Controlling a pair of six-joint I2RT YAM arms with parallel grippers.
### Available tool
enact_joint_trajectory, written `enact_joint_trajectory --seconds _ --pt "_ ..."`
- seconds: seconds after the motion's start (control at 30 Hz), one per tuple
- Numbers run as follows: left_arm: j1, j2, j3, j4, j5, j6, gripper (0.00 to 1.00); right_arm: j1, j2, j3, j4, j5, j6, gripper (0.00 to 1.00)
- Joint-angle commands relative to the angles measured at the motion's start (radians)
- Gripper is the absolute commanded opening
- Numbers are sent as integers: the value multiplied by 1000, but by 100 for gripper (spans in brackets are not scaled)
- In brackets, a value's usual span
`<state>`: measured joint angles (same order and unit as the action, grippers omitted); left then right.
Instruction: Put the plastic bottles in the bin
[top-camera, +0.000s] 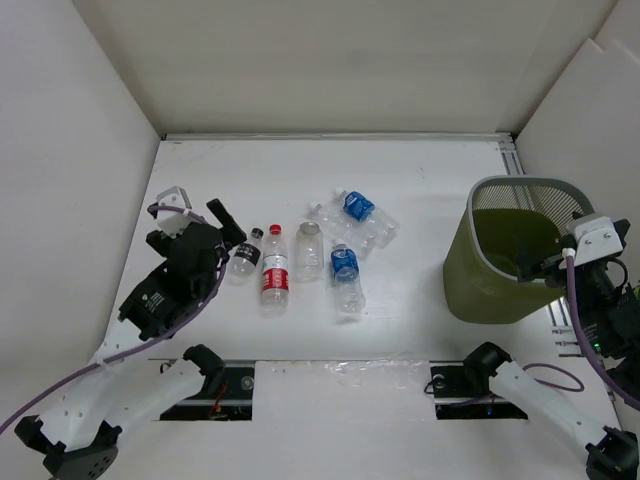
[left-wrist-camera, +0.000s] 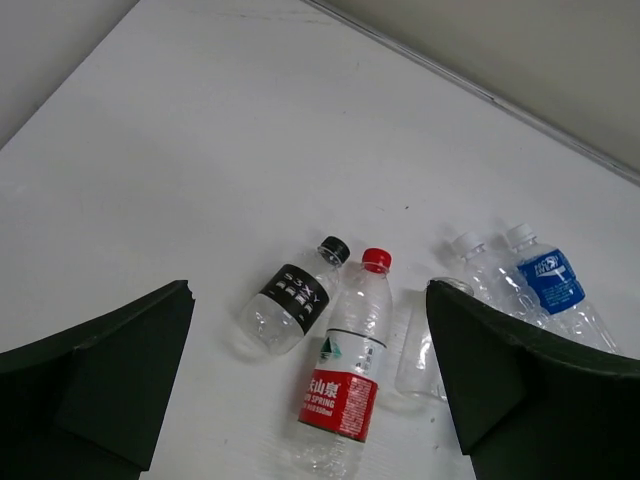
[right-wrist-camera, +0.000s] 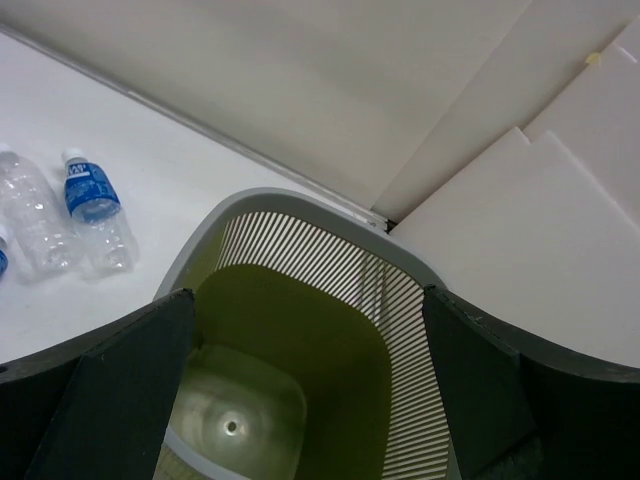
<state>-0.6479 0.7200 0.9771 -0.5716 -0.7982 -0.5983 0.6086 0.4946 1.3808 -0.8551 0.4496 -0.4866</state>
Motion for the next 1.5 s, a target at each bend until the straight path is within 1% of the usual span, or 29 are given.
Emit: enact_joint_trajectory --seconds 0.0,0.13,0.2,0.33,0.37,0.4,0.43,0.47,0.53,0.6,0.63,0.67,0.73,0.77,0.93,1.13,1.17,1.2,1.23,1.27,1.37,1.47 --pt "-1 19 14 29 16 17 100 -4 22 34 -9 18 -4 99" --pt "-1 53 5 42 59 41 100 -4 -13 24 17 18 -4 99" --pt "-1 88 5 55 70 42 100 -4 -13 15 27 6 -14 99" --pt "10 170 38 19 70 16 100 -4 15 26 14 -15 -23 99" --pt "27 186 38 7 86 5 100 -4 25 26 14 -32 -23 99" --pt "72 214 47 7 112 5 100 -4 25 26 14 -46 -35 99" --pt "99 229 48 34 176 24 100 -4 25 26 37 -81 -35 99" --pt "122 246 48 45 201 37 100 -4 25 26 51 -103 -35 99" --pt "186 338 76 30 211 52 100 -4 16 14 95 -150 -35 99" --pt "241 425 106 6 275 75 100 -4 16 0 117 -209 -35 99" --pt "282 508 106 6 313 95 100 -4 16 -12 126 -224 -35 99" --pt "293 544 118 6 362 109 100 -4 16 -12 145 -251 -35 99" --pt "294 632 135 6 376 118 100 -4 16 -35 163 -282 -35 99" --pt "294 651 146 6 386 129 100 -4 16 -35 163 -296 -35 99" --pt "303 706 135 6 395 155 100 -4 16 -57 188 -348 -46 99" --pt "312 707 75 -4 425 121 90 -4 25 -68 188 -358 -55 99" --pt "312 707 75 -4 425 121 90 -4 25 -77 188 -358 -55 99" --pt "312 740 65 -4 425 111 90 -4 25 -77 197 -367 -55 99" --pt "312 757 64 -37 425 111 90 -4 25 -77 197 -367 -55 99" --pt "312 771 64 -37 450 92 90 -4 25 -77 197 -367 -55 99" --pt "312 771 34 -19 499 92 90 -4 15 -77 197 -367 -55 99" --pt "312 762 34 -8 513 101 90 -4 -4 -101 206 -358 -55 99"
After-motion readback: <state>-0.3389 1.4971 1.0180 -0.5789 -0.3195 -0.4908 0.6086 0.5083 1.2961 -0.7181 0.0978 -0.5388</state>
